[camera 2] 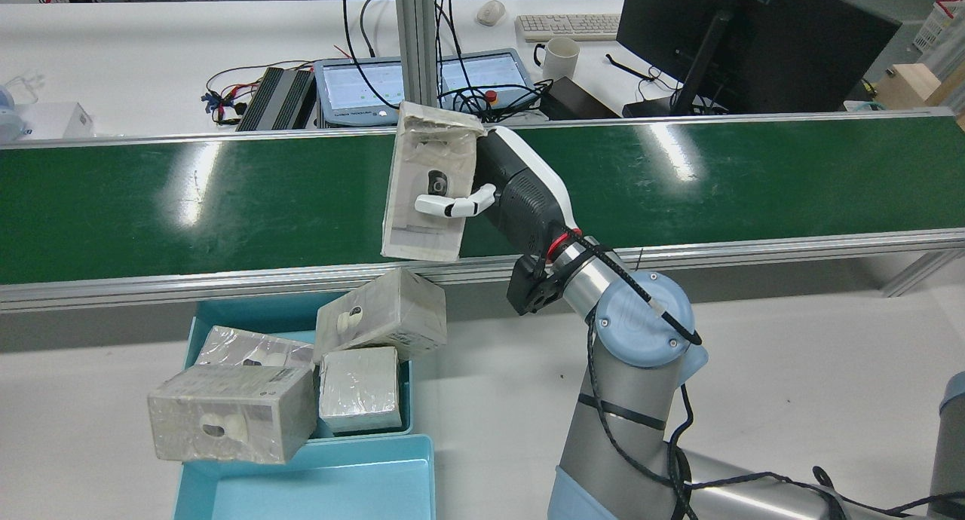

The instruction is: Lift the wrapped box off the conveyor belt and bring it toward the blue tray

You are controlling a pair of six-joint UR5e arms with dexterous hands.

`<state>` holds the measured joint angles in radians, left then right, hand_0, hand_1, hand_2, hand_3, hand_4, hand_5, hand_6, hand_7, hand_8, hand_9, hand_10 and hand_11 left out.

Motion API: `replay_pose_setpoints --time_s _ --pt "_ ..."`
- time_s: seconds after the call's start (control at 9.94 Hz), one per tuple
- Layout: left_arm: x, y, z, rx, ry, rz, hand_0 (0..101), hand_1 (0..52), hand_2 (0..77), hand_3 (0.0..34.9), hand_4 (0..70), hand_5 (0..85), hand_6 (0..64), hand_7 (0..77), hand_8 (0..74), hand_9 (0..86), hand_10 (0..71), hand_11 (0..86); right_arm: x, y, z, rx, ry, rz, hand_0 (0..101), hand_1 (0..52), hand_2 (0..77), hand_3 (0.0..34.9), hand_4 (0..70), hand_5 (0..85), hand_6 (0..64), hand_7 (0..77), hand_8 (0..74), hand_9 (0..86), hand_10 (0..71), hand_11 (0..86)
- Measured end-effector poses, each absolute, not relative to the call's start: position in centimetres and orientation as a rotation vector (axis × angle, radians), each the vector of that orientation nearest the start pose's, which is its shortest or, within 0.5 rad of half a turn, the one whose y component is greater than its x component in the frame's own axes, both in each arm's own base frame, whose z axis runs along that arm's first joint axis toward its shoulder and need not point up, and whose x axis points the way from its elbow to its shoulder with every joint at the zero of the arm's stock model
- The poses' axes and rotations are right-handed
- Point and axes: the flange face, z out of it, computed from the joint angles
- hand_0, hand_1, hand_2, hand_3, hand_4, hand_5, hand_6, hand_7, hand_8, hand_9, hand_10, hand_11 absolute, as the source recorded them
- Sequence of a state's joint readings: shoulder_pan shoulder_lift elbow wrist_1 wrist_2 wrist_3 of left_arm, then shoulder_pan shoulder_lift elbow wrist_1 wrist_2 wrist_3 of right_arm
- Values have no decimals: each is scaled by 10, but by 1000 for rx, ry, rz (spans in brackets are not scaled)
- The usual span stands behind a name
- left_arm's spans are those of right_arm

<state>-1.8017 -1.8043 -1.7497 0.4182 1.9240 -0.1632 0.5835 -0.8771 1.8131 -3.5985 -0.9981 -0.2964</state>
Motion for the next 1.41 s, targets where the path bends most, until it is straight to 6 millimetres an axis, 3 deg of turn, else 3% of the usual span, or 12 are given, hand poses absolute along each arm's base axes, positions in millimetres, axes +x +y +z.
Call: replay_pose_setpoints --time_s 0.1,0.2,0.3,0.7,0.81,0.91,1.01,1.11,1.21,1.31,1.41 --pt "-222 -513 519 -321 2214 -2249 0 0 11 0 0 11 5 5 5 0 5 5 -438 -479 214 476 2776 -1825 457 33 344 0 240 584 382 524 535 627 436 616" --pt "-222 -513 519 -321 2214 -2249 0 0 5 0 0 11 5 5 5 5 0 5 -454 -462 204 482 2787 -1817 457 33 344 0 240 584 382 524 535 627 436 616" --pt "-222 -513 519 -321 2214 -2249 0 0 11 0 0 11 5 5 5 0 0 5 -469 -446 193 497 2804 -1805 454 5 404 0 240 627 382 584 562 720 436 627" --pt "-222 -513 519 -321 2214 -2249 0 0 11 0 0 11 5 5 5 0 5 5 -506 -404 177 565 2854 -1792 470 5 425 0 235 638 382 584 584 725 436 616" --pt "-222 -513 519 -321 2214 -2249 0 0 5 0 0 11 0 5 5 5 0 5 -510 -398 179 578 2861 -1798 470 5 425 0 235 638 365 725 535 764 387 556" --pt "-222 -513 519 -321 2214 -2249 0 0 5 0 0 11 5 5 5 5 0 5 -512 -395 181 590 2865 -1801 470 5 425 0 235 638 365 725 535 764 387 556" --pt "-222 -513 519 -320 2214 -2249 0 0 5 0 0 11 0 5 5 5 5 5 -513 -393 184 600 2868 -1805 496 16 360 0 202 676 322 595 382 665 196 387" --pt "-222 -513 519 -321 2214 -2249 0 0 5 0 0 11 0 5 5 5 5 5 -513 -392 187 606 2870 -1808 496 16 360 0 202 676 322 595 382 665 196 387" --pt "-222 -513 519 -321 2214 -2249 0 0 5 0 0 11 5 5 5 5 0 5 -511 -390 192 610 2871 -1810 515 224 175 0 104 469 196 436 191 125 0 196" --pt "-222 -513 519 -321 2214 -2249 0 0 5 0 0 11 5 5 5 5 0 5 -506 -388 196 616 2874 -1808 503 262 142 0 120 344 125 387 65 33 0 33" --pt "-222 -513 519 -321 2214 -2249 0 0 5 0 0 11 5 5 5 0 0 5 -499 -385 199 624 2877 -1800 503 262 142 0 120 344 125 387 65 33 0 33"
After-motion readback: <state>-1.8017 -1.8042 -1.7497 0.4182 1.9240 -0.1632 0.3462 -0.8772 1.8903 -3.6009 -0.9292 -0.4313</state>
